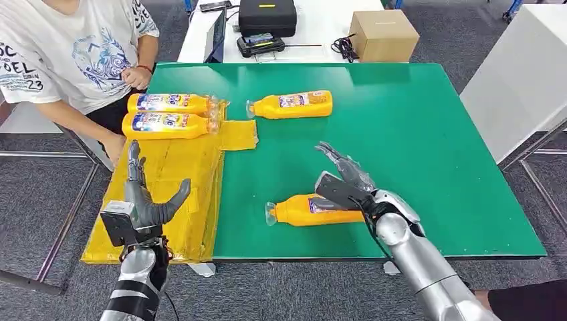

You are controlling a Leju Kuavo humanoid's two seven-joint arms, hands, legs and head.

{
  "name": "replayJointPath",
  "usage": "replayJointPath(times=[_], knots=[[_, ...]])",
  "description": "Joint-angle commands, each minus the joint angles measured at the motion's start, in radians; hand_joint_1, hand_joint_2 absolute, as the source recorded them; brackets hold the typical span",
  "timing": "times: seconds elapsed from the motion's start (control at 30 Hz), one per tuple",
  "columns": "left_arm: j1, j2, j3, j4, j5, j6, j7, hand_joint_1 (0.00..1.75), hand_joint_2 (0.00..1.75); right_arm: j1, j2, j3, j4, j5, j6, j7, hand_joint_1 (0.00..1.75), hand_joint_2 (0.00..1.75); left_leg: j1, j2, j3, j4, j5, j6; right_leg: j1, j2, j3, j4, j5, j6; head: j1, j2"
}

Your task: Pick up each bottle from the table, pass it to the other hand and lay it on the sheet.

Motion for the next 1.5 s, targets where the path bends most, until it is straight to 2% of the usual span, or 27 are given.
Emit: replayJointPath(times=[0.03,0.1,0.37,0.5,0.67,0.93,1.17,1.3,1.5], knots=[[-0.037,0.004,0.0,0.054,0.006,-0.001,-0.019,0.0,1.75,-0.05,-0.082,0.1,0.028,-0.024,0.07,-0.003,0.0,1.75,0.001,0.001,0.001,0.0,-0.001,-0.001,0.001,0.0,0.002,0.0,-0.001,-0.002,0.0,0.0],[-0.044,0.005,-0.004,0.061,0.006,0.001,-0.019,0.0,1.75,-0.077,-0.123,0.137,0.052,-0.044,0.089,0.003,0.0,1.75,0.0,0.0,0.001,0.0,-0.001,-0.001,0.001,0.0,0.001,0.0,-0.001,-0.001,0.0,0.0],[-0.043,0.006,-0.004,0.061,0.007,0.001,-0.019,0.0,1.75,-0.08,-0.127,0.142,0.053,-0.05,0.093,0.002,0.0,1.75,0.001,0.001,0.002,0.0,-0.001,-0.002,0.001,0.001,0.002,0.0,-0.001,-0.002,0.0,0.0],[-0.045,0.01,-0.002,0.074,0.02,-0.001,-0.019,0.0,1.75,-0.136,-0.223,0.21,0.082,-0.084,0.134,0.045,0.0,1.75,0.001,0.0,0.002,0.001,-0.001,-0.002,0.001,0.0,0.002,0.0,-0.001,-0.002,0.0,0.0],[-0.04,0.009,-0.008,0.075,0.023,-0.011,-0.018,0.0,1.75,-0.165,-0.262,0.24,0.077,-0.087,0.148,0.079,0.0,1.75,0.0,0.001,0.002,0.001,-0.002,-0.001,0.001,0.0,0.003,0.0,-0.001,-0.002,0.0,0.0],[-0.057,0.003,-0.038,0.108,0.029,-0.02,-0.002,0.0,1.75,-0.23,-0.192,0.358,0.224,-0.065,0.145,0.1,0.0,1.75,0.0,0.001,0.002,0.0,-0.001,-0.001,0.0,0.001,0.002,-0.001,0.0,-0.002,0.0,0.0],[-0.06,0.001,-0.042,0.112,0.028,-0.018,-0.002,0.0,1.75,-0.238,-0.176,0.376,0.249,-0.06,0.144,0.102,0.0,1.75,0.0,0.002,0.002,0.0,-0.001,-0.001,0.001,0.001,0.002,-0.001,0.0,-0.002,0.0,0.0],[-0.077,-0.005,-0.062,0.139,0.028,-0.031,0.005,0.0,1.75,-0.267,-0.078,0.432,0.378,-0.041,0.143,0.087,0.0,1.75,0.001,0.004,0.003,0.0,-0.002,-0.002,0.001,0.003,0.003,-0.001,0.0,-0.002,0.0,0.0],[-0.088,-0.007,-0.076,0.152,0.034,-0.032,0.009,0.0,1.75,-0.309,-0.017,0.478,0.454,-0.047,0.135,0.059,0.0,1.75,0.001,0.003,0.002,0.0,-0.001,-0.002,0.001,0.003,0.002,0.0,0.0,-0.002,0.0,0.0]])
